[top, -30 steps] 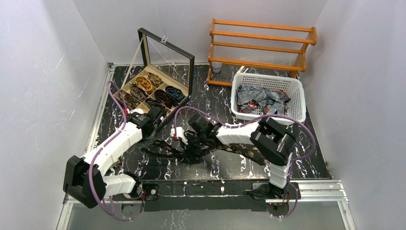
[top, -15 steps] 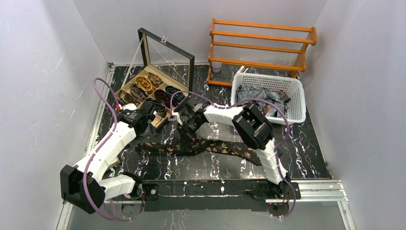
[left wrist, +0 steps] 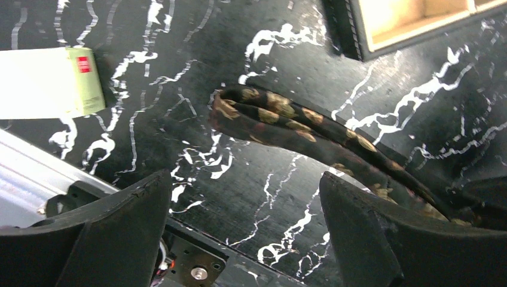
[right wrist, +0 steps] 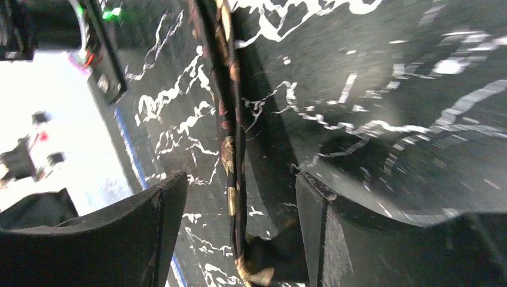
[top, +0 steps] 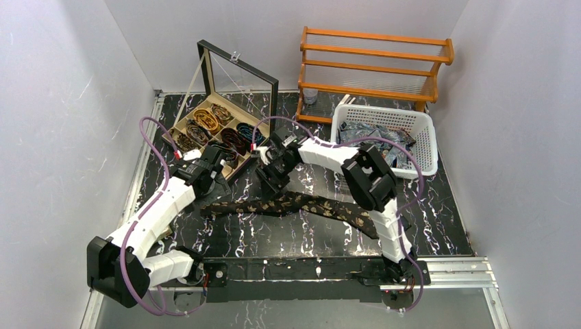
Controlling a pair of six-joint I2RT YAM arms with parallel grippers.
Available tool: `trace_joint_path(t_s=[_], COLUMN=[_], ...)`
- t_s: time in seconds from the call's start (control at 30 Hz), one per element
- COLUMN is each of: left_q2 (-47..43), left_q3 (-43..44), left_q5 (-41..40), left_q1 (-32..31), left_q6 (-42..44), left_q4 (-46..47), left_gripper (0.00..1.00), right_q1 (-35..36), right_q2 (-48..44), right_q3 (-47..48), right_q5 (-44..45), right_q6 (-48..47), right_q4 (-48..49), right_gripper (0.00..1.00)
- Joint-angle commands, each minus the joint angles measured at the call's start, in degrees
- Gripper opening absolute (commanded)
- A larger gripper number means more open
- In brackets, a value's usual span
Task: Roll the ties
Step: Flatten out the tie at the center of the board.
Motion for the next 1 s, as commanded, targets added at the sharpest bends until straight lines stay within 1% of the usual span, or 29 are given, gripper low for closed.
trace_joint_path(t_s=[0.0, 0.1, 0.17, 0.2, 0.27, 0.3, 0.33, 0.37, 0.43, 0.47, 0.57, 0.63, 0.7, 0.77, 0.87, 0.93, 0.97], left_q2=[-2.3, -3.9, -6.1, -7.0, -8.6, -9.0, -9.2, -9.0, -7.8, -7.3, -7.0, -6.8, -6.4, -5.8, -5.5, -5.5, -5.6], left_q3=[-1.8, -3.5, -5.7, -6.7, -8.4, -9.1, -9.5, -9.6, -9.0, -8.7, -9.2, -9.9, -10.6, -11.3, -11.4, -11.2, -11.0], left_q5=[6.9, 9.7, 12.5, 13.8, 15.6, 16.7, 18.0, 18.7, 20.5, 21.9, 25.0, 27.1, 27.5, 27.5, 26.6, 26.4, 26.4], left_q1=[0.4, 0.3, 0.3, 0.3, 0.3, 0.3, 0.3, 0.3, 0.3, 0.3, 0.3, 0.3, 0.3, 0.2, 0.3, 0.3, 0.3], left_q6=[4.5, 5.9, 6.6, 6.7, 6.5, 6.5, 6.6, 6.7, 7.5, 8.4, 9.8, 10.1, 9.2, 8.6, 8.1, 8.1, 8.2], left_q4=[6.4, 9.2, 11.9, 13.0, 15.4, 16.7, 17.9, 18.7, 19.1, 19.4, 20.7, 22.3, 23.2, 23.9, 24.0, 24.0, 24.0], left_gripper=[0.9, 0.9, 0.9, 0.9, 0.9, 0.9, 0.89, 0.89, 0.87, 0.86, 0.85, 0.85, 0.84, 0.84, 0.84, 0.84, 0.84], right_q1=[-1.3, -3.2, -3.5, -3.6, -3.7, -3.7, -3.7, -3.7, -3.7, -3.7, -4.7, -4.9, -5.0, -5.1, -5.5, -6.7, -7.5], right_q2=[-13.1, -21.3, -28.4, -32.0, -38.7, -41.3, -42.8, -43.5, -41.7, -40.2, -35.4, -34.7, -36.5, -40.5, -48.1, -52.7, -54.6], right_q3=[-1.2, -11.0, -19.9, -25.5, -35.7, -39.7, -41.9, -42.9, -42.6, -39.9, -32.5, -30.9, -32.5, -35.9, -42.8, -46.5, -48.4], right_q5=[17.8, 25.5, 26.4, 26.6, 25.6, 24.2, 21.0, 19.8, 20.2, 21.6, 23.2, 26.4, 28.6, 31.8, 39.0, 42.6, 44.5], right_q6=[5.2, 8.1, 6.2, 4.9, 1.0, -2.2, -6.1, -10.0, -12.3, -11.3, -4.6, 3.6, 12.2, 20.2, 29.5, 35.5, 37.6], right_q4=[4.4, 8.5, 12.3, 15.6, 24.2, 28.3, 30.6, 32.0, 32.6, 30.5, 20.2, 16.4, 15.3, 14.8, 14.1, 11.8, 10.3], right_gripper=[0.76, 0.77, 0.78, 0.83, 0.98, 0.99, 0.99, 0.99, 0.99, 0.99, 0.9, 0.82, 0.8, 0.81, 0.8, 0.8, 0.82])
